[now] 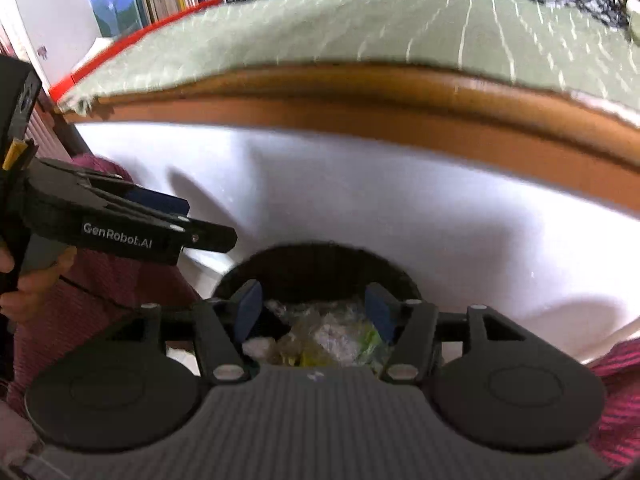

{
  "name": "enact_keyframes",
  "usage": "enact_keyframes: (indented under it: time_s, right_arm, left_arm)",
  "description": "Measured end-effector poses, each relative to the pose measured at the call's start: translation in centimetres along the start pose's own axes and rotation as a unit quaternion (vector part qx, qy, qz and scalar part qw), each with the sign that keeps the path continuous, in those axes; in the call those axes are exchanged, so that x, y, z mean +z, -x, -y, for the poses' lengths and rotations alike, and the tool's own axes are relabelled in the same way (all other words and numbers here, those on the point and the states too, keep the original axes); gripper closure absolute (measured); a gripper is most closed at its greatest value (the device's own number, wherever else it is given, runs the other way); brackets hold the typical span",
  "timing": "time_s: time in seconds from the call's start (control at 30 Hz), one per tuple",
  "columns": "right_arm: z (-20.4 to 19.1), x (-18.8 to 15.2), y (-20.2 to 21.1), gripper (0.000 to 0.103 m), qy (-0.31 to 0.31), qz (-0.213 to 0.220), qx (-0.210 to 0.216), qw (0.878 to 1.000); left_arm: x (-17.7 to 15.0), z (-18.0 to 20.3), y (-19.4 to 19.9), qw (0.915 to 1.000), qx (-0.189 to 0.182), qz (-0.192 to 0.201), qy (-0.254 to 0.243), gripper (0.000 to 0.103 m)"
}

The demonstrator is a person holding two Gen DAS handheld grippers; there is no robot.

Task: Collect trash
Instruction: 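Raise both open grippers back above the bed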

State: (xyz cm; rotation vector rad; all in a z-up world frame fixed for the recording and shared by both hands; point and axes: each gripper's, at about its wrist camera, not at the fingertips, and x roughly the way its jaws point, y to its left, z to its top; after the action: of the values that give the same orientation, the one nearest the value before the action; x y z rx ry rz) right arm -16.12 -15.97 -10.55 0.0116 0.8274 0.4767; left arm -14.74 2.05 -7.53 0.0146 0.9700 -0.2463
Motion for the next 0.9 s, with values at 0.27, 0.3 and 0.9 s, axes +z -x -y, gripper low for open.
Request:
enact_keyframes:
  time_s: [0.27, 0.3, 0.9]
  right_arm:
    - [1.4, 5.5, 4.9, 0.026, 0.013, 0.106, 0.014, 0.994]
    - [1.7, 6.4, 5.2, 0.025, 0.017, 0.118, 0.01, 0.993]
    - [9.8, 21.0, -0.8, 0.008, -0.038, 0.181, -0.107, 0.977]
  left_arm:
    - [4.7, -0.3, 6.1, 0.994, -0.023, 0.102, -0.033, 0.022]
    - [5.6, -0.3, 6.8, 0.9924, -0.022, 0.115, -0.036, 0.021]
    - [26.3, -2.3, -0.1, 0.973, 0.04, 0.227, 0.009, 0.009]
